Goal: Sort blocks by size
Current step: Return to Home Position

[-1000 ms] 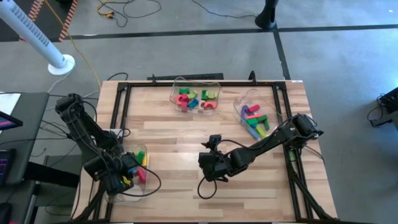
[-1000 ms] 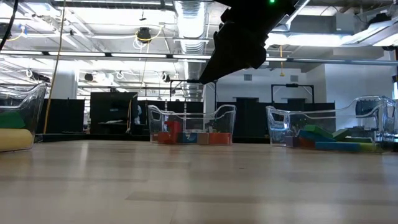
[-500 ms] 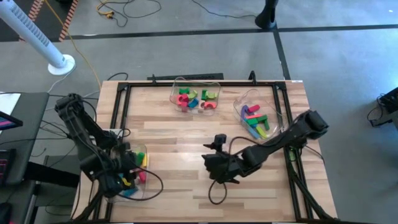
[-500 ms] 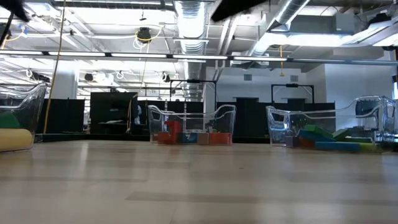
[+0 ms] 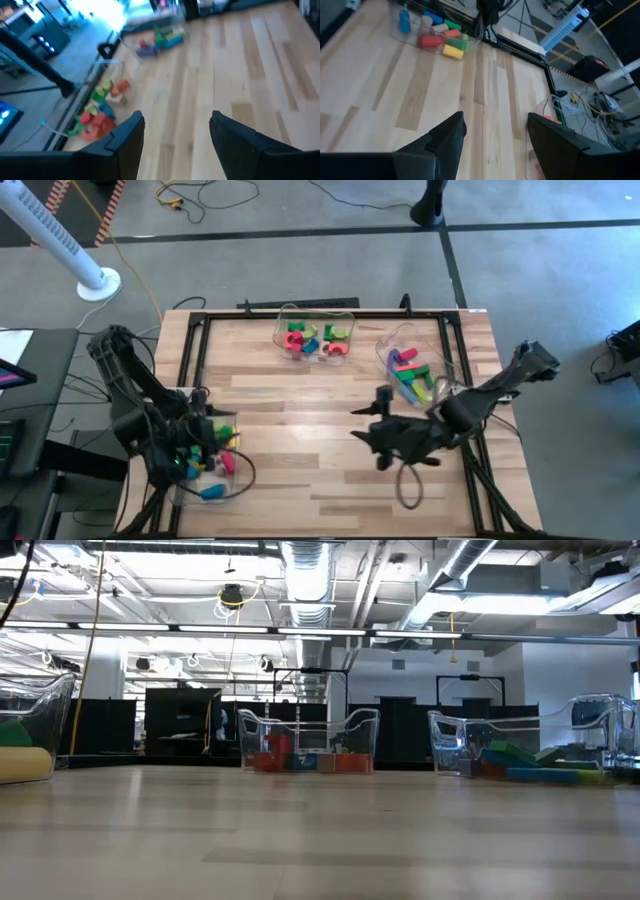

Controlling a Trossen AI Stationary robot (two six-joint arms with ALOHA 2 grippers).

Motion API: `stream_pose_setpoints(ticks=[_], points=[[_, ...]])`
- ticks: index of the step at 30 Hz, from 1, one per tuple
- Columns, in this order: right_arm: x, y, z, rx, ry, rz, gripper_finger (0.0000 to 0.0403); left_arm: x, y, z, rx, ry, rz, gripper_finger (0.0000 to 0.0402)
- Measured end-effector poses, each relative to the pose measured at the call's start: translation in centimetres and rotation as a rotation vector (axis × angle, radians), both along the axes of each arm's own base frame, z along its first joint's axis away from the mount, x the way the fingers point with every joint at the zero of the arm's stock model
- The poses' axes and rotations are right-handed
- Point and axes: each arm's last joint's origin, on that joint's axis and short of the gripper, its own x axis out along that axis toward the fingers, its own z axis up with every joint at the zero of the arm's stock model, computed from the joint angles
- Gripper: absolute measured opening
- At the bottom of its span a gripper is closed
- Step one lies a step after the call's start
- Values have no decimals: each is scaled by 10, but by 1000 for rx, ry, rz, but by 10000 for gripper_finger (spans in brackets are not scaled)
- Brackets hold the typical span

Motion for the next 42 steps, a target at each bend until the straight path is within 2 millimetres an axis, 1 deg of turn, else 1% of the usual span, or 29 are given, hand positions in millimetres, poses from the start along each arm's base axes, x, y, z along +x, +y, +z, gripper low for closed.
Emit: stream_pose_setpoints(ticks=[2, 5, 9, 14, 20, 25, 30, 34, 42], points=[[-12, -2, 7, 15, -13, 20, 249, -7, 10, 5, -7, -42, 1, 215], [-30, -6, 7, 35, -25, 56, 249, -18, 27, 3, -27, -80, 7, 215], [-54, -17, -6, 84, -51, 61, 249, -32, 49, -8, -84, -129, 18, 215], [-78, -34, -29, 165, -193, 76, 249, -42, 64, -25, -161, -234, -22, 215], [-103, -54, -55, 176, -378, 119, 249, -50, 75, -38, -236, -433, -152, 215], [-120, -74, -77, 215, -479, 81, 249, -57, 84, -47, -249, -651, -293, 215], [-134, -88, -95, 267, -571, 73, 249, -64, 96, -65, -216, -788, -318, 215], [-143, -96, -108, 286, -618, 65, 249, -67, 100, -78, -227, -835, -325, 215], [-159, -110, -133, 286, -711, 39, 249, -59, 94, -99, -178, -779, -288, 215]])
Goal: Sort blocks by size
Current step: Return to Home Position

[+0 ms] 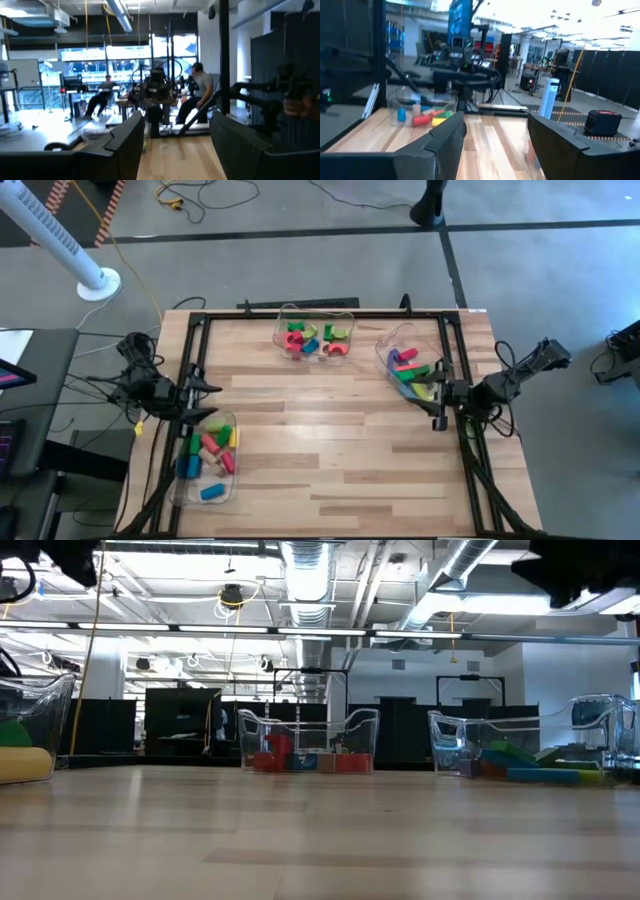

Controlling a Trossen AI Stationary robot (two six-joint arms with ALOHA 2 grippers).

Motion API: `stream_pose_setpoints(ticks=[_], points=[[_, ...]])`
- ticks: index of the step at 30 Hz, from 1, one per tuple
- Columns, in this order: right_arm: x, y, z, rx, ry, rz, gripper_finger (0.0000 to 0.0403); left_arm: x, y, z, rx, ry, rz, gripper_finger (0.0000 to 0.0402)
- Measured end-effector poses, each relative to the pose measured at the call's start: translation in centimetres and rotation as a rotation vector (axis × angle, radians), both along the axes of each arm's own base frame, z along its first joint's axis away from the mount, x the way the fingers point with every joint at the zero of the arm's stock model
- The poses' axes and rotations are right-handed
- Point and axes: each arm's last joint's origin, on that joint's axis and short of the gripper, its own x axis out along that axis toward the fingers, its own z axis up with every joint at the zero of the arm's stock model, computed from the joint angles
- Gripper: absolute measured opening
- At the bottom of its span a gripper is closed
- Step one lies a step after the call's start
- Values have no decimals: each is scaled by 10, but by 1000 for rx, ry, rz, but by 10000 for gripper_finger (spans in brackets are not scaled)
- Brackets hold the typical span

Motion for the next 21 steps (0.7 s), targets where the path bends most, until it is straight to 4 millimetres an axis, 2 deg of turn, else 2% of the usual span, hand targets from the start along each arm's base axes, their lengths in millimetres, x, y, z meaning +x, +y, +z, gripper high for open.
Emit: stream_pose_setpoints(ticks=[7, 13, 21], points=[[-12, -7, -24, 30, -63, -3, 249, 6, -5, -21, -2, 46, 12, 215], [-9, -5, -36, 6, -36, -8, 248, 11, -8, -41, -18, 106, 73, 215], [-7, -5, -41, 14, 1, -7, 207, 13, -10, -56, -64, 188, 87, 215]])
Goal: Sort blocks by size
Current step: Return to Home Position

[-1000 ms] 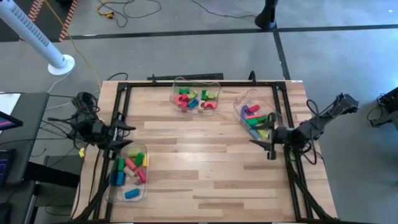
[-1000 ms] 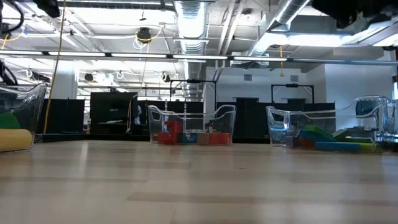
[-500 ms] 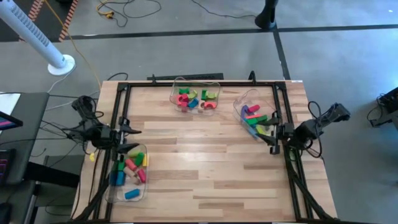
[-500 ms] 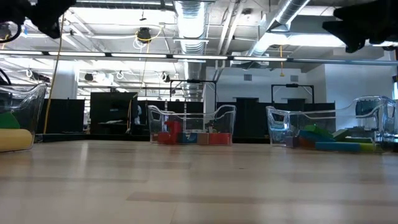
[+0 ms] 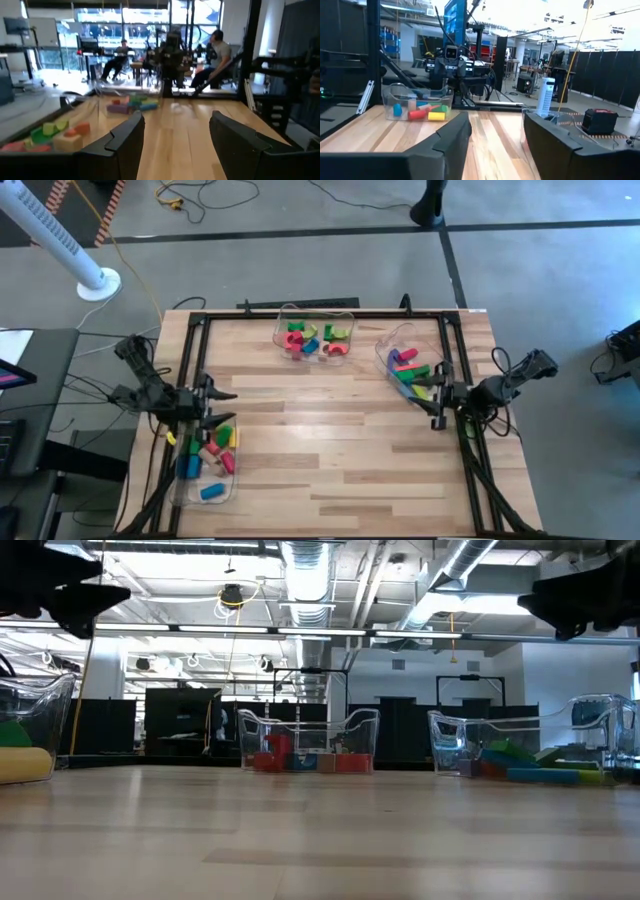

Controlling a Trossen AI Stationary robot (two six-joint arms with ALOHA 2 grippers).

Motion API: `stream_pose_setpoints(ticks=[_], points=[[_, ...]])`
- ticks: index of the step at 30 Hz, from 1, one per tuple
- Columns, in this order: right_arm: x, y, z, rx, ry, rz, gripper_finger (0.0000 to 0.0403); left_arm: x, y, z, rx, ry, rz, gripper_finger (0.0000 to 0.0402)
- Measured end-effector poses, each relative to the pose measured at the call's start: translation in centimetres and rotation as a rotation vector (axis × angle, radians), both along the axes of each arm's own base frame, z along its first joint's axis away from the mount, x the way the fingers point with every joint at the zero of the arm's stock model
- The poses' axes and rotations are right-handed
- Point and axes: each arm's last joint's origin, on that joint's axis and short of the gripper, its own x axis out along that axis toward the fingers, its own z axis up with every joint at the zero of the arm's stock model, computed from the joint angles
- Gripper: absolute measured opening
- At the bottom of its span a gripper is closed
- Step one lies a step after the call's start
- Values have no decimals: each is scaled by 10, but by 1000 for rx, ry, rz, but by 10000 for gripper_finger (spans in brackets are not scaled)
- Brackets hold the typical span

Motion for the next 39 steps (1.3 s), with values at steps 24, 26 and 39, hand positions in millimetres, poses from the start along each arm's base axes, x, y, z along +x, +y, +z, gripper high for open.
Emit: stream_pose_setpoints(ticks=[24, 26, 39], points=[[1, 1, -7, 83, 54, 14, 181, 1, -1, -13, 67, 94, 10, 215], [1, 1, -7, 94, 52, 16, 180, 1, -1, -14, 69, 96, 10, 215], [1, 1, -9, 89, 64, 15, 181, 1, -1, -14, 74, 101, 10, 215]])
